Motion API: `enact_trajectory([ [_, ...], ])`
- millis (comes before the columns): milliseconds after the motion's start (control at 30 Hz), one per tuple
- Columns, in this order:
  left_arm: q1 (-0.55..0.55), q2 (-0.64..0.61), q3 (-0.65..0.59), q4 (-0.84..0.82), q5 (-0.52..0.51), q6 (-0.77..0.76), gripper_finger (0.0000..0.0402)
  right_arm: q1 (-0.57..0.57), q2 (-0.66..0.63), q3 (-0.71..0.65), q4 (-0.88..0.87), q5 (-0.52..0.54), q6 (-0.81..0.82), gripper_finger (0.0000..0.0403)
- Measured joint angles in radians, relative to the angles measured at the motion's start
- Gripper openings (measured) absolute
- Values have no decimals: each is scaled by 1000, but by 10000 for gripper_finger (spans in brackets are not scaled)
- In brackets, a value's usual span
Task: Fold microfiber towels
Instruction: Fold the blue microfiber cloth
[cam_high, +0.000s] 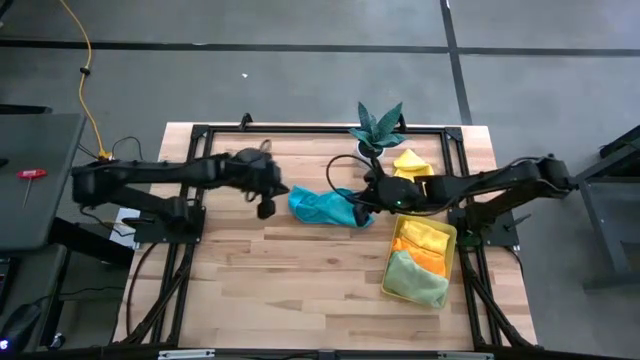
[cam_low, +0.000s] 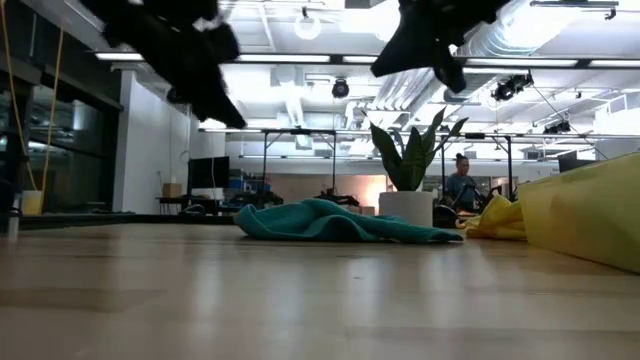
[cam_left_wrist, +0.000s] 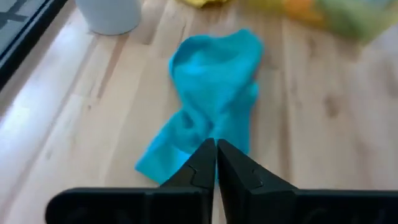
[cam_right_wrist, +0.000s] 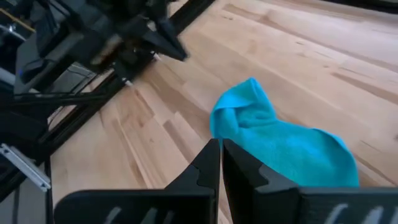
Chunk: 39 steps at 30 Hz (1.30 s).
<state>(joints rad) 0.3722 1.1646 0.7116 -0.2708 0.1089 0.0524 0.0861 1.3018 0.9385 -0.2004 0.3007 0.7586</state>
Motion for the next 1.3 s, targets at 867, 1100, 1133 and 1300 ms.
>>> enact_trajectory([
  [867,151,752,445,-263,206,545,159,29,69,-25,56,67,79,9],
  [1100,144,752,445,-257,203,576,151,29,69,-25,54,76,72,9],
  [1133,144,748,445,-254,204,577,150,29,69,-25,49,79,72,9],
  [1300,141,733,445,-250,198,602,142,27,69,-25,39,97,71,9],
])
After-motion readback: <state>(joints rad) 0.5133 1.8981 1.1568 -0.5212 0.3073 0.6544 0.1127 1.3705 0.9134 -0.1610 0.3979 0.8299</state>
